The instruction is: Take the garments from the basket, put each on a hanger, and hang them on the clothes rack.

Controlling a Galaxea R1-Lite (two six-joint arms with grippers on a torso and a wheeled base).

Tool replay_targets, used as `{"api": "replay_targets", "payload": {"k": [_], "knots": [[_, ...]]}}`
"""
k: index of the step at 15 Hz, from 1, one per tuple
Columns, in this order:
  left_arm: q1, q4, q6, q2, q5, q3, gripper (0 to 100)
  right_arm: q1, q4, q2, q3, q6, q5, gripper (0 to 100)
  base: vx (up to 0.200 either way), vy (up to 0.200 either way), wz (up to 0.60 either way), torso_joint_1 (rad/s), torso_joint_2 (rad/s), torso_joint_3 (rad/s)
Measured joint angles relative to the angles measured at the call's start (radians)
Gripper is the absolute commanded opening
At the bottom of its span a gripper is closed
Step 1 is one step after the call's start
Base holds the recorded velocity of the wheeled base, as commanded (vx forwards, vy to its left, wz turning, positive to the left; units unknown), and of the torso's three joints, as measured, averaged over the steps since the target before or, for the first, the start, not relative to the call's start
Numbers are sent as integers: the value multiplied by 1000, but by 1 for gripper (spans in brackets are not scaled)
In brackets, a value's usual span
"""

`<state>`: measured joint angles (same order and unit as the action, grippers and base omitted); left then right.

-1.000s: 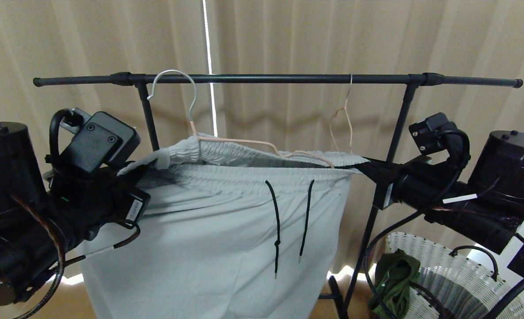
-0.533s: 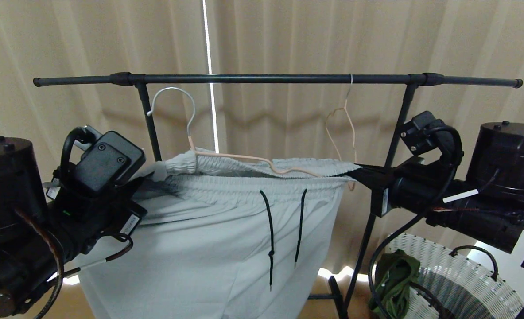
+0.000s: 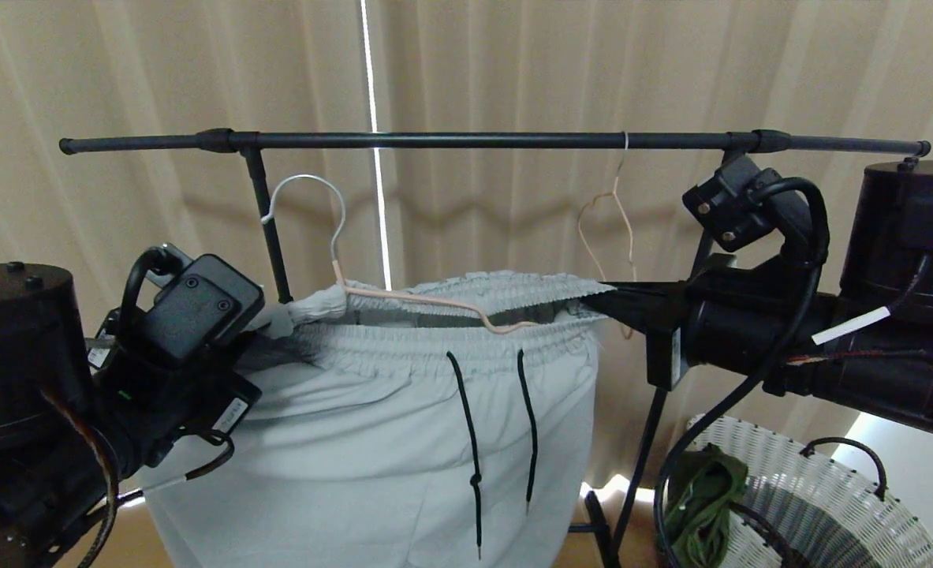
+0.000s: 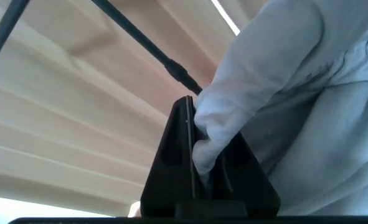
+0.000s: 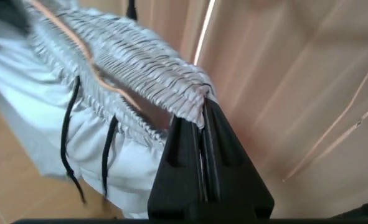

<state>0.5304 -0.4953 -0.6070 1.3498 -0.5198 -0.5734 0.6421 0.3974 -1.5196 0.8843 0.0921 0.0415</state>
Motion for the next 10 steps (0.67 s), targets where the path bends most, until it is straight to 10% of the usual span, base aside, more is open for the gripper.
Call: {"api": "replay_targets", "payload": {"k": [10], "knots": [[-101, -164, -3, 50, -10, -18, 0, 89, -101, 36, -40, 52, -3, 0, 0, 0, 0, 0, 0, 0]]}}
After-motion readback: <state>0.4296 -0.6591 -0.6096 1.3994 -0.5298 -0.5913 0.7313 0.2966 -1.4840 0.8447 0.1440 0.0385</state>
